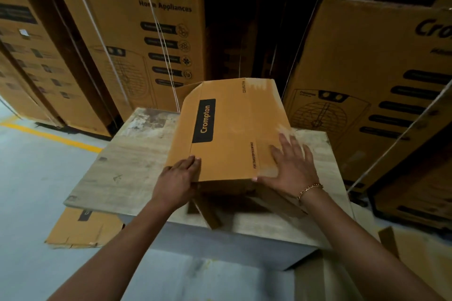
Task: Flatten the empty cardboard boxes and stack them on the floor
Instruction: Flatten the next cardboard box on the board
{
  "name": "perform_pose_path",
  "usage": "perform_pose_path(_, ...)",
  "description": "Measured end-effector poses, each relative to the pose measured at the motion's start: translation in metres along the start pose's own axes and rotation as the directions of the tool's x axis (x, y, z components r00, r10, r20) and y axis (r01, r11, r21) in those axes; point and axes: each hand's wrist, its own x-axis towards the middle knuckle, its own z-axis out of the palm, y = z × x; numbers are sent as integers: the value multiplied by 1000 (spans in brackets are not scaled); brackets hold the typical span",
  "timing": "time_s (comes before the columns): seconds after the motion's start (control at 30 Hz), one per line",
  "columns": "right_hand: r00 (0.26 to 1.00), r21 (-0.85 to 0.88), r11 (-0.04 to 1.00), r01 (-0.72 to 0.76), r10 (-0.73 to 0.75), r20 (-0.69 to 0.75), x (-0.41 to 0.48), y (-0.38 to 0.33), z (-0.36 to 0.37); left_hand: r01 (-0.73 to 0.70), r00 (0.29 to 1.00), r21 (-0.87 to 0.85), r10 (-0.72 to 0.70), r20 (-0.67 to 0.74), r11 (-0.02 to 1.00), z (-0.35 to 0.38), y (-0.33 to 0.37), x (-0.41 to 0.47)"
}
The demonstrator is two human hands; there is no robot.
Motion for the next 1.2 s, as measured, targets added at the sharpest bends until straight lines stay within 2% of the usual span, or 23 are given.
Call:
perform_pose_path(0.07,984,-46,997,61,-52,171,-6,-17,12,-51,999,28,51,-14,998,-2,4,-1)
perform_pose_path(0.13,973,-75,995,68,-50,226,-10,-29,26,-80,997,44,81,-13,996,-2,9,-3)
perform_pose_path(0.27,996,-151,986,70,-61,68,-21,-37,35,-139,990,42,140,-16,989,1,3,-13)
perform_pose_path(0.43,987,-170,972,160,-155,39,-34,-43,29,-224,969,45,227,-94,974,-5,-14,-26)
perform_pose_path(0.63,997,-142,987,74,-75,-3,-34,-47,6,-82,994,15,83,-70,996,-9,-39,-43)
perform_pose_path(0.77,994,-189,979,78,-90,-58,-25,-44,-14,-60,974,35,66,-218,998,-30,-55,-37)
perform_pose_path(0.9,979,-221,974,47,-88,-183,-7,-39,-54,-46,911,51,63,-407,998,-67,-58,-16)
perform_pose_path(1.0,984,-281,959,42,-88,-153,-4,-34,-71,-48,869,47,65,-490,998,-80,-57,-13)
perform_pose_path(1.1,962,-257,961,99,-159,-224,-18,-24,-57,-111,824,81,138,-549,990,-75,-53,-26)
perform_pose_path(1.2,960,-234,961,148,-196,-199,-35,-8,-18,-169,798,108,201,-569,980,-47,-47,-47)
